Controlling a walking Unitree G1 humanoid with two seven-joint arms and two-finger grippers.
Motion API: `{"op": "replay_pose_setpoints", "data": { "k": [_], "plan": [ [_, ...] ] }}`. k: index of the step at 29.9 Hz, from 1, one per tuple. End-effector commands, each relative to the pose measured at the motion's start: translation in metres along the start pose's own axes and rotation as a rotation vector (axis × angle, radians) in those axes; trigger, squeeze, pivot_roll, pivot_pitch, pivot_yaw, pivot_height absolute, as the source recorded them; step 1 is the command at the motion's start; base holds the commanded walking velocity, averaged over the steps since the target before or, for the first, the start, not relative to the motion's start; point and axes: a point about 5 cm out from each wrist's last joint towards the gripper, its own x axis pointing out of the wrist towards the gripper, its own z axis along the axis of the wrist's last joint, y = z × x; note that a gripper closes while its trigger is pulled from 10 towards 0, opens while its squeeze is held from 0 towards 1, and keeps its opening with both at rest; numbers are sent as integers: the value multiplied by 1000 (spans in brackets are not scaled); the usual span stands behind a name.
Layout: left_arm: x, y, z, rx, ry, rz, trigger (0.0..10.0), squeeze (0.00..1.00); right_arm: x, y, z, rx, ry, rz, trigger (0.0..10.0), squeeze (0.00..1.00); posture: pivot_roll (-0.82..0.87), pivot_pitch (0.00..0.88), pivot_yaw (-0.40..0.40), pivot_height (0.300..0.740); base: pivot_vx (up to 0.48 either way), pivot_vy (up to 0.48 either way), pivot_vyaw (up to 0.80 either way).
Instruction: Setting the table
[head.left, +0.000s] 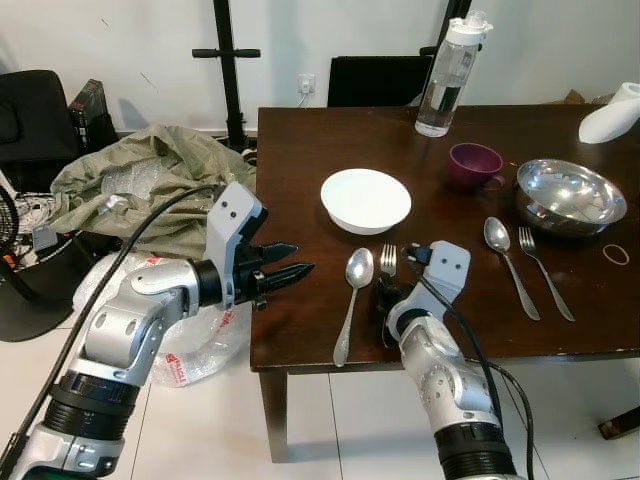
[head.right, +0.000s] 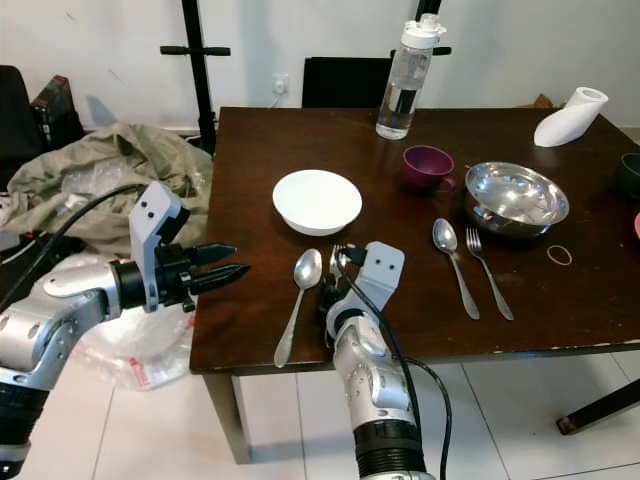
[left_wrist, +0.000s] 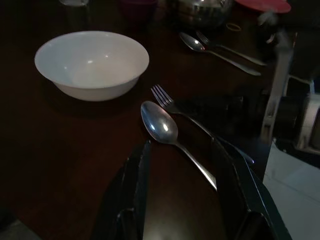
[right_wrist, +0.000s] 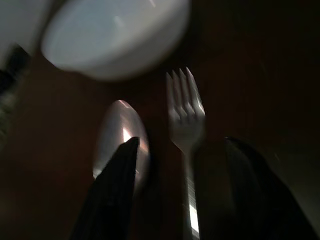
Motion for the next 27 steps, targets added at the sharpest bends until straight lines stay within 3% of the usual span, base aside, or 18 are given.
{"op": "replay_pose_setpoints", "data": {
  "k": [1,3,6,9,12,17,20,23,27],
  "plan": [
    [-2,-1,-3,-11,-5,10,10000,0,-5,1,11,34,-73,34,10000,0,83,176,59,740,0,0,0],
    [-1,2,-4,-26,-22,70,10000,0,-15,2,30,21,-179,85,10000,0,73,168,72,740,0,0,0],
    [-7,13,-14,-33,-11,291,10000,0,-40,-4,48,-191,-294,106,10000,0,59,165,82,740,0,0,0],
    [-14,16,-22,-29,3,408,10000,0,-55,-12,48,-290,-310,88,10000,0,51,162,81,740,0,0,0],
    [-21,11,-25,-27,-17,490,10000,0,-70,-20,46,-305,-310,84,10000,0,44,155,78,740,0,0,0],
    [-28,1,-23,-22,-50,509,10000,0,-81,-23,49,-332,-317,108,10000,0,39,147,82,740,0,0,0],
    [-40,-9,-19,8,-96,571,10000,0,-93,-25,58,-373,-342,149,10000,0,40,131,92,740,0,0,0],
    [-43,-16,-18,44,-112,621,10000,0,-96,-28,61,-377,-349,144,10000,0,43,128,92,740,0,0,0],
    [-41,-16,-24,16,-113,687,10000,0,-92,-27,59,-352,-348,141,10000,0,38,102,75,740,0,0,0]
  ]
}}
